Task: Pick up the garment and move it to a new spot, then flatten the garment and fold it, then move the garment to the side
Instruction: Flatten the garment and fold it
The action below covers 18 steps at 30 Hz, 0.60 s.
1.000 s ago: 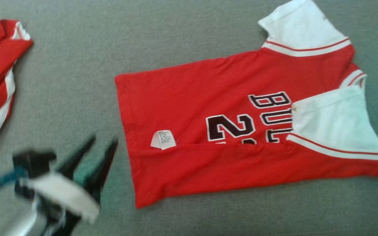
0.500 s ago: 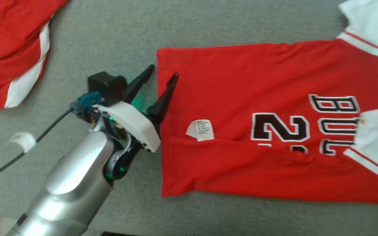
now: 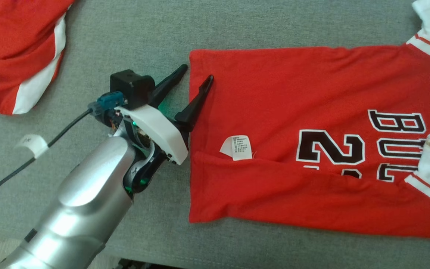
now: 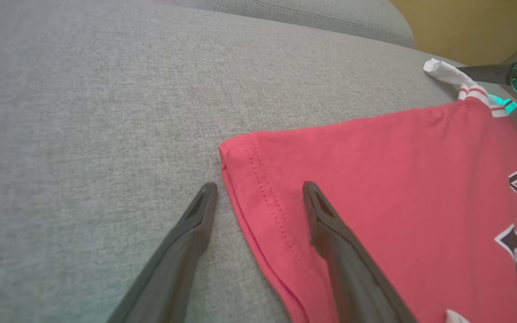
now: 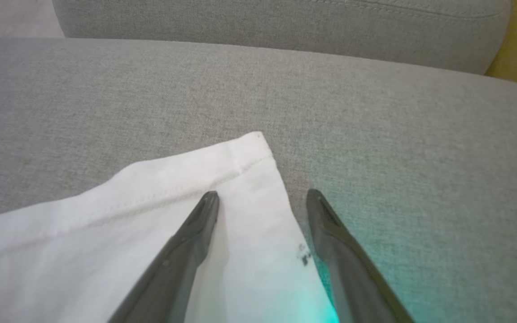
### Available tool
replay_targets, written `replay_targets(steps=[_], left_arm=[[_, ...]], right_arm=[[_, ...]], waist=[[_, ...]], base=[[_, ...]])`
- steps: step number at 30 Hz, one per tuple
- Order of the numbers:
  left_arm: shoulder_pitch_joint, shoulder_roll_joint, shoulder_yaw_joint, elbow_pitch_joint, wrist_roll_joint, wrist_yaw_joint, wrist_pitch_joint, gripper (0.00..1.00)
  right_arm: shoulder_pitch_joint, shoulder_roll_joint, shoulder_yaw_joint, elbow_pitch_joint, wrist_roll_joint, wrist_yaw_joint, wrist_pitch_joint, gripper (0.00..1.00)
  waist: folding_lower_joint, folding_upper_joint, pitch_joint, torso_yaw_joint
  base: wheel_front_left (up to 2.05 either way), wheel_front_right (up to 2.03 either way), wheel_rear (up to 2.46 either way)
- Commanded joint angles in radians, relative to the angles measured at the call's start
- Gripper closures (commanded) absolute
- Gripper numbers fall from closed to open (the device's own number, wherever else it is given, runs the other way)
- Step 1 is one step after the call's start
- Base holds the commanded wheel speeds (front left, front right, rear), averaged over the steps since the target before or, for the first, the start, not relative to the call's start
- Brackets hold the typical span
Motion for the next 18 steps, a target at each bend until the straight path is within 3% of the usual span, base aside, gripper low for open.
replay_targets(steps=[1, 15, 16, 17, 18], left_arm=[[-0.019, 0.023, 0.021, -0.007, -0.006, 0.001, 0.008, 0.0], [-0.088, 0.016, 0.004, 0.042, -0.026, -0.015, 0.072, 0.0], [-0.087, 0.016, -0.002, 0.041, -0.033, -0.021, 0.08, 0.0], [-0.088, 0.016, -0.009, 0.037, -0.037, -0.026, 0.085, 0.59], [-0.088, 0.017, -0.015, 0.034, -0.041, -0.031, 0.088, 0.95]], right_arm=[[-0.007, -0.01, 0.021, -0.02, 0.011, 0.007, 0.015, 0.0], [-0.022, 0.022, 0.095, -0.021, 0.073, 0.007, 0.033, 0.0], [-0.021, 0.022, 0.105, -0.023, 0.078, 0.007, 0.028, 0.2], [-0.02, 0.019, 0.117, -0.028, 0.082, 0.007, 0.013, 1.0], [-0.018, 0.018, 0.126, -0.028, 0.09, 0.007, 0.002, 1.0]], waist=[[0.0, 0.0, -0.001, -0.003], [0.0, 0.0, 0.006, -0.036], [0.0, 0.0, 0.004, -0.037], [0.0, 0.0, 0.003, -0.037], [0.0, 0.0, 0.001, -0.038]], base=[[0.0, 0.0, 0.0], [0.0, 0.0, 0.0], [0.0, 0.0, 0.0], [0.0, 0.0, 0.0], [0.0, 0.0, 0.0]])
